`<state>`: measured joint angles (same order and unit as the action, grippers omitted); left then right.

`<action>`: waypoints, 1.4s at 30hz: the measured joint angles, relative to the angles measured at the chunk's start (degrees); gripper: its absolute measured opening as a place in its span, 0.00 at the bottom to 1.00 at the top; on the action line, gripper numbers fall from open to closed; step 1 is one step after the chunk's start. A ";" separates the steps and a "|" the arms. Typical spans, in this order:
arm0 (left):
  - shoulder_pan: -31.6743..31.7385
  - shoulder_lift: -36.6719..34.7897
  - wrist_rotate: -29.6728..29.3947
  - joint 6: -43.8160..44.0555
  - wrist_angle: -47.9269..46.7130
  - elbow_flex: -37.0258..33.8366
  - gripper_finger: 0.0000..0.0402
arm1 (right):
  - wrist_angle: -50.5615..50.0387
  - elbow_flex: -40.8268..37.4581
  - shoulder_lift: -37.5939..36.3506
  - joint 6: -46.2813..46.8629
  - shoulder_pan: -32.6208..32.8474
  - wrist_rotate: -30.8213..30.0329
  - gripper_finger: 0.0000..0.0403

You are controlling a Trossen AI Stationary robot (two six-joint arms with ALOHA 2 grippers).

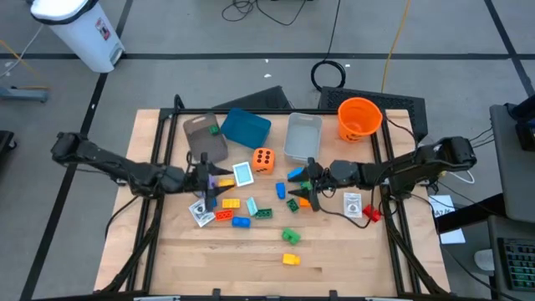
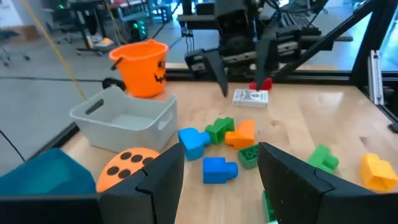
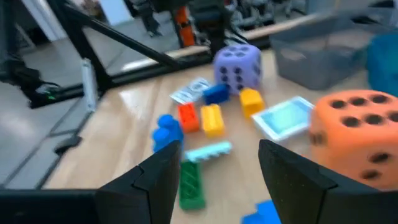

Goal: Pick & Place Toys
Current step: Put the green game piece into the black bin

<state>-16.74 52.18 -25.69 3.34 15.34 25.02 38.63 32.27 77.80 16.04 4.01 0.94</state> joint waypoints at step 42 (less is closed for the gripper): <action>-2.73 16.09 -2.73 -4.71 19.22 3.80 0.53 | -48.20 14.13 -14.23 -31.33 16.52 -30.08 0.58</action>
<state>-19.47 68.27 -28.42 -1.37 34.57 28.82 -9.56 46.40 63.58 -15.29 20.52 -29.14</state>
